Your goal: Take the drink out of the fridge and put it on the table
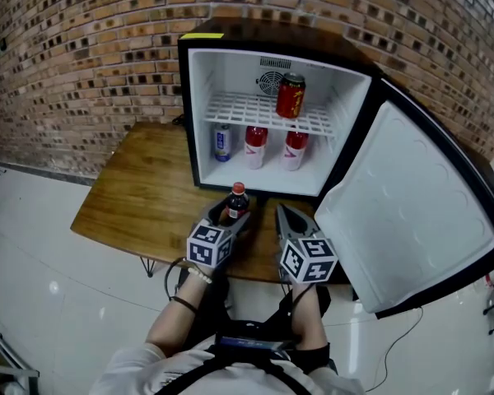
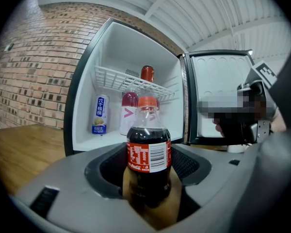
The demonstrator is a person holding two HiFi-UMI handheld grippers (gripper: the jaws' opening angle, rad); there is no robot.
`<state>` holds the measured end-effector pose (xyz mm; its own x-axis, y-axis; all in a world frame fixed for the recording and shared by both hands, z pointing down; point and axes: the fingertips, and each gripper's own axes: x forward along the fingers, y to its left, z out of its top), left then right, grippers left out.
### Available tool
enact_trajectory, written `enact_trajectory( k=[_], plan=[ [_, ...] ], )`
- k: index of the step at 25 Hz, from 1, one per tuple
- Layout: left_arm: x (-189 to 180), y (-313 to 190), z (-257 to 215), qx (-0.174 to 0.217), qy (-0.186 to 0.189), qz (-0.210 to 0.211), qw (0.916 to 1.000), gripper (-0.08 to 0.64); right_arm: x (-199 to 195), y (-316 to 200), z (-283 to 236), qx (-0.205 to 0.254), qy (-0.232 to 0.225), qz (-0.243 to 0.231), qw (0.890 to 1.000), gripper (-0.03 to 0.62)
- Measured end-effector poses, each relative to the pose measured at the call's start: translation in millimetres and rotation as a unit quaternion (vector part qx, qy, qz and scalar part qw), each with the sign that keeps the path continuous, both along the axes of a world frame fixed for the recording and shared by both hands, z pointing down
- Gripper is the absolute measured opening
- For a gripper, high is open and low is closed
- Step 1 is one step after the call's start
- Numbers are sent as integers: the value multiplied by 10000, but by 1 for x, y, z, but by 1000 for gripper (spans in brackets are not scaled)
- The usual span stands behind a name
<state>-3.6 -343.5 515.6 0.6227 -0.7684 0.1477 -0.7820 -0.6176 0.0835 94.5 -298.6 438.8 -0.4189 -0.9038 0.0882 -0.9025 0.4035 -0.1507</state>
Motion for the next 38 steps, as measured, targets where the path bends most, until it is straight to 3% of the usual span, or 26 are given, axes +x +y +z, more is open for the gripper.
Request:
enact_trajectory(
  k=[7, 14, 18, 21, 28, 38],
  plan=[
    [2, 10, 2, 258, -372, 50, 9990, 282, 0, 0, 7, -78, 41, 2, 10000, 20],
    [-1, 15, 1, 237, -429, 39, 9988, 284, -1, 2, 11, -122, 74, 9, 9999, 20],
    [-9, 32, -36, 337, -167, 61, 9993, 318, 3, 5, 3, -24, 68, 31, 10000, 20],
    [-23, 44, -68, 450, -209, -160, 9986, 314, 7, 9, -9, 79, 78, 78, 9999, 20],
    [-34, 68, -113, 557, -202, -337, 9977, 13, 18, 21, -33, -15, 373, 324, 9988, 18],
    [-29, 69, -142, 711, -59, -176, 9973, 1, 18, 33, -69, 214, 364, 147, 9990, 18]
  ],
)
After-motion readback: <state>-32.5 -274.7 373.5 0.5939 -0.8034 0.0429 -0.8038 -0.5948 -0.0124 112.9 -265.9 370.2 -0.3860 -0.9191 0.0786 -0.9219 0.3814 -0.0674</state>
